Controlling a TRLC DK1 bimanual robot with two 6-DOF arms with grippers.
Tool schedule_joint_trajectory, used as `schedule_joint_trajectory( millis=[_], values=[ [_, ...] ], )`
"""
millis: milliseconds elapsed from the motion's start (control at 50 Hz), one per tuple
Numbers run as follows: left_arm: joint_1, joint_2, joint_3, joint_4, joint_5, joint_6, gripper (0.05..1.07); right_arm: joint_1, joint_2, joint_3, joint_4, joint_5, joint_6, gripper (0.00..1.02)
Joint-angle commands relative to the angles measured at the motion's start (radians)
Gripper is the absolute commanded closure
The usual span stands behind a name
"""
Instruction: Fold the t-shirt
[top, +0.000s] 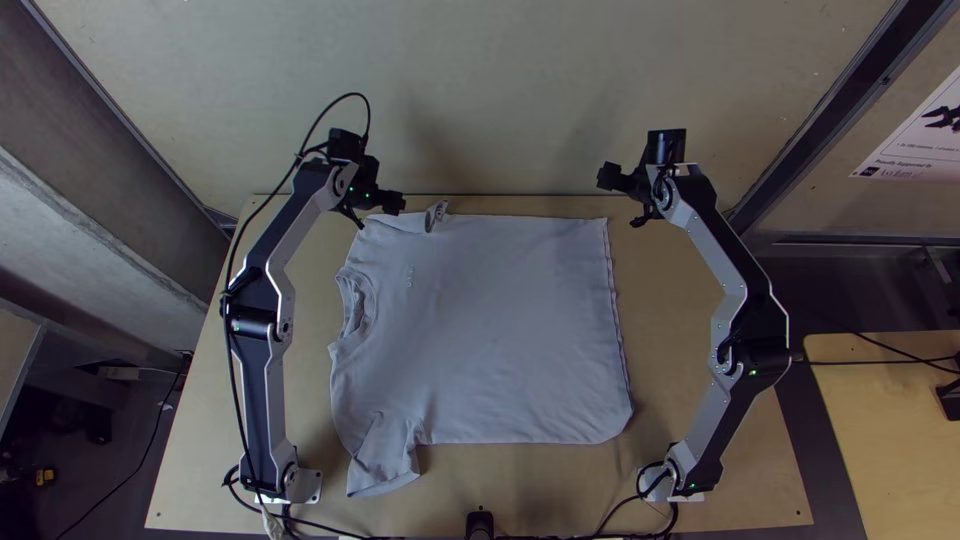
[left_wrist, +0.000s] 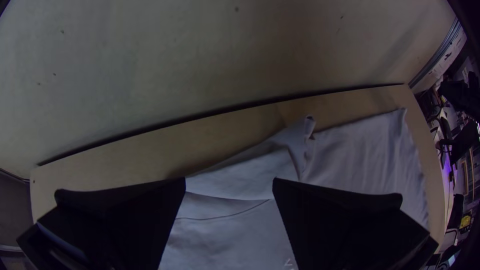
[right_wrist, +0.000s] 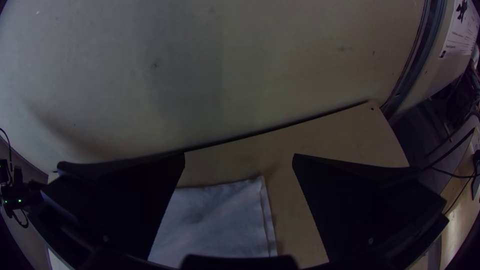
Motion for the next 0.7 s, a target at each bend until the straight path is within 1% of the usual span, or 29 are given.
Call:
schedule_joint_trajectory(
  millis=[0,340,680],
  values=[
    [-0.005,0.040,0.033,0.014,0.002,0.019,0.23,-0.007,0.035,0.032,-0.011,-0.005,0.027,0.04],
    [-0.022,0.119,0.063,0.077,-0.021,0.036,0.23,-0.004,0.067,0.030,-0.011,-0.005,0.041,0.04],
    [-0.033,0.176,0.078,0.094,-0.036,0.052,0.23,-0.001,0.090,0.035,-0.012,-0.005,0.050,0.04]
  ],
)
